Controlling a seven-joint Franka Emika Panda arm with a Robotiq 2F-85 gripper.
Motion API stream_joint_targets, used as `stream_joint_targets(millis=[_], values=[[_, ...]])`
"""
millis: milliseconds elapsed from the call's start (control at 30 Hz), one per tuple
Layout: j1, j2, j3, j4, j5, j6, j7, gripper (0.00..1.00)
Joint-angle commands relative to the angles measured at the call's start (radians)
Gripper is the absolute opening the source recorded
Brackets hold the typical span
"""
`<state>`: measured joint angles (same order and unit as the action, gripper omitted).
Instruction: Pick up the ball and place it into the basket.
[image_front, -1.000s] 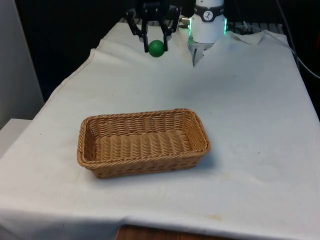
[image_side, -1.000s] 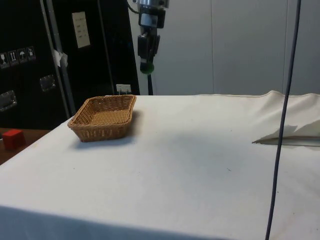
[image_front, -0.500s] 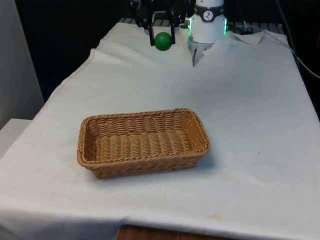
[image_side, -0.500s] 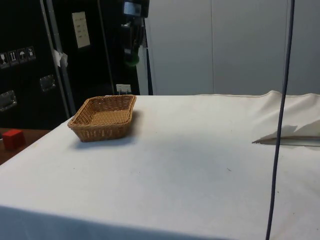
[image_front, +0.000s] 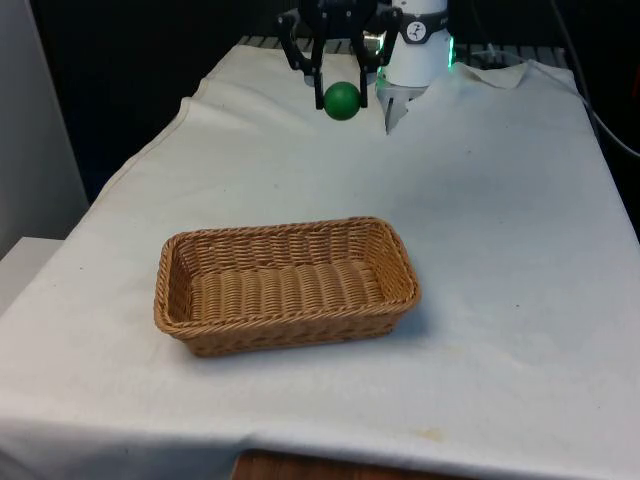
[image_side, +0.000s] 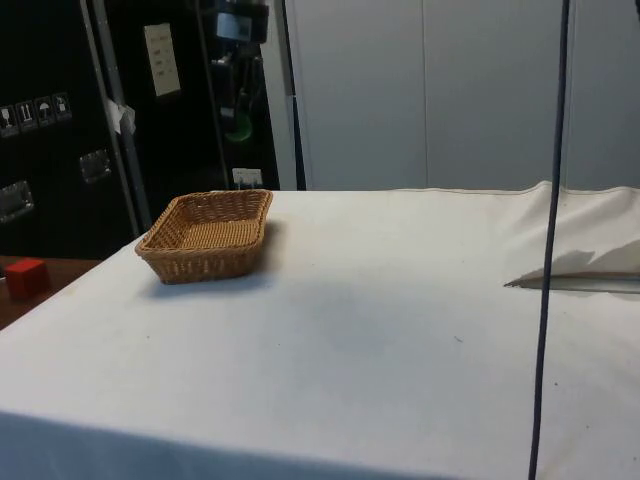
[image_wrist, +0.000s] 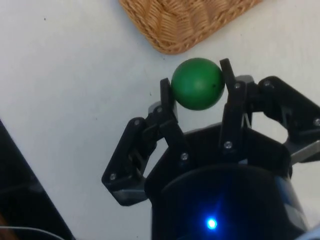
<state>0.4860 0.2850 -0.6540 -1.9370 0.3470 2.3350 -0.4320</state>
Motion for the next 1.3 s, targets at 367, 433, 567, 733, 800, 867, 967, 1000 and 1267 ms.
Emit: stream_joint_targets(millis=[367,433,567,733,800,867,967,1000,1267], values=[[-0.009,0.143,0.029,0.11,0.048,-0.012,0.017,0.01],[-0.012,0.187,0.032,0.144,0.069,-0.014,0.015,0.01],[-0.02,0.242,0.033,0.186,0.096,-0.017,0.007,0.01],[-0.033,0.309,0.034,0.237,0.144,-0.019,-0.012,0.01],[-0.04,0.336,0.035,0.258,0.165,-0.02,-0.021,0.01],[-0.046,0.362,0.034,0.278,0.187,-0.02,-0.031,0.01],[-0.054,0.398,0.031,0.307,0.218,-0.023,-0.046,0.01],[-0.057,0.412,0.031,0.317,0.23,-0.023,-0.052,0.01],[-0.076,0.511,0.028,0.39,0.3,-0.022,-0.079,0.01]])
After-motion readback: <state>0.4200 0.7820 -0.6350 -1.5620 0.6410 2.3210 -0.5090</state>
